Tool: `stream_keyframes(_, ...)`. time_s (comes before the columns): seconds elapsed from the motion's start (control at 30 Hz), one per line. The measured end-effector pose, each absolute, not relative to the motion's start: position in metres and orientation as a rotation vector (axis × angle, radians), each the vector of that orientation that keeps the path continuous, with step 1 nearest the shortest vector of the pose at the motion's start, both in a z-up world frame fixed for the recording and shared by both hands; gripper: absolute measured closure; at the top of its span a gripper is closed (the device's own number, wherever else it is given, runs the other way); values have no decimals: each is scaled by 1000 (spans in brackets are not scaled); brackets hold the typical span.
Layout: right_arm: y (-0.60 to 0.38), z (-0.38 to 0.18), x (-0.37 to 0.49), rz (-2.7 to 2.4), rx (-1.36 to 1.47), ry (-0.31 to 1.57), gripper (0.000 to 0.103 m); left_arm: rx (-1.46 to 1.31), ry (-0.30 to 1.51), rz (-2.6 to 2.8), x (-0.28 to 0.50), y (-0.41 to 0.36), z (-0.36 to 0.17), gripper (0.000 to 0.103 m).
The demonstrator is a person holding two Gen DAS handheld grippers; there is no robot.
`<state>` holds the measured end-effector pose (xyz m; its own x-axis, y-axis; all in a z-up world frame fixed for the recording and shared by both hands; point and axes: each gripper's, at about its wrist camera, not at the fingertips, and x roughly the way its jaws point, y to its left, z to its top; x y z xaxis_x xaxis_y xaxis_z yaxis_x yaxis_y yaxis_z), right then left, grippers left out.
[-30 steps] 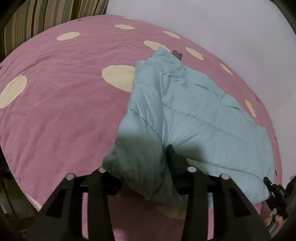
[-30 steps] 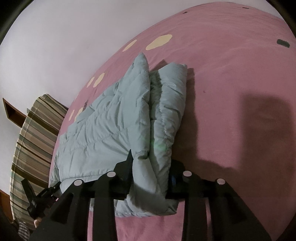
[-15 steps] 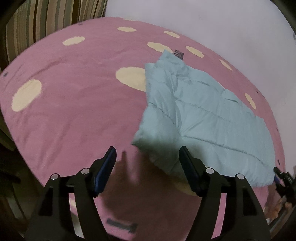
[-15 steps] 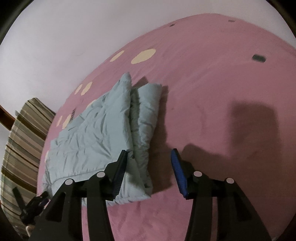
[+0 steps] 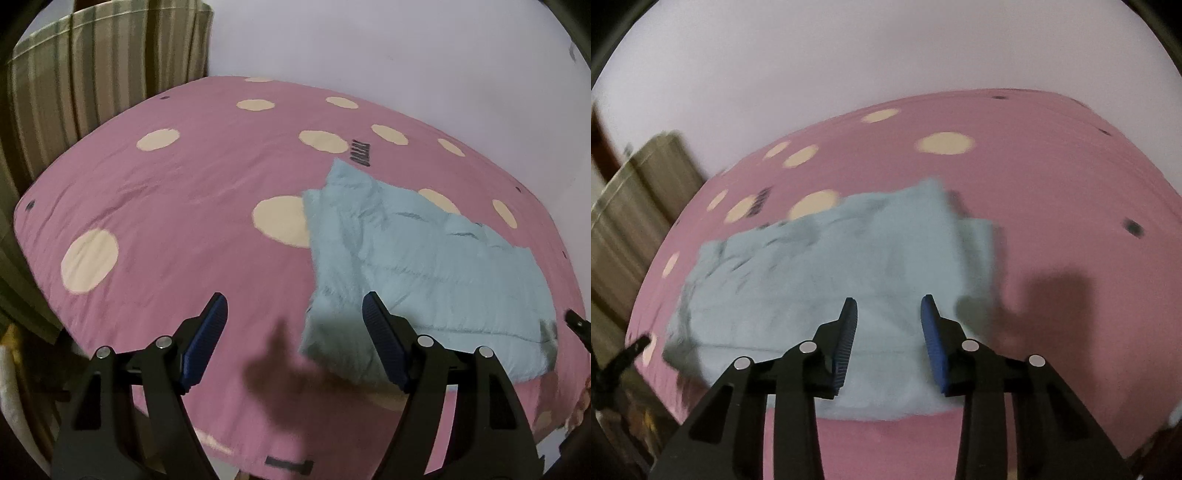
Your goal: Fold large clothes
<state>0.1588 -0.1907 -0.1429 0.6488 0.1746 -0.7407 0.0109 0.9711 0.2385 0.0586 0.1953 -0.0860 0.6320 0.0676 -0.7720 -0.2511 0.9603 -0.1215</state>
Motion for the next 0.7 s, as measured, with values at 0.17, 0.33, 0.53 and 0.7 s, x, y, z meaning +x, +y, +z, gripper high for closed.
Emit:
stream_keyframes(0.17, -125, -145, 185, 191, 139, 876, 67, -224, 887, 172, 78, 193, -91, 23)
stream_keyframes(0.33, -80, -158, 216, 220, 98, 906, 67, -246, 925, 173, 93, 194, -103, 23)
stream_keyframes(0.53, -54, -183, 235, 193, 55, 948, 67, -243, 938, 182, 111, 198, -109, 23)
stream_keyframes(0.7, -46, -206, 242, 165, 14, 985, 67, -223, 961, 186, 134, 196, -116, 23)
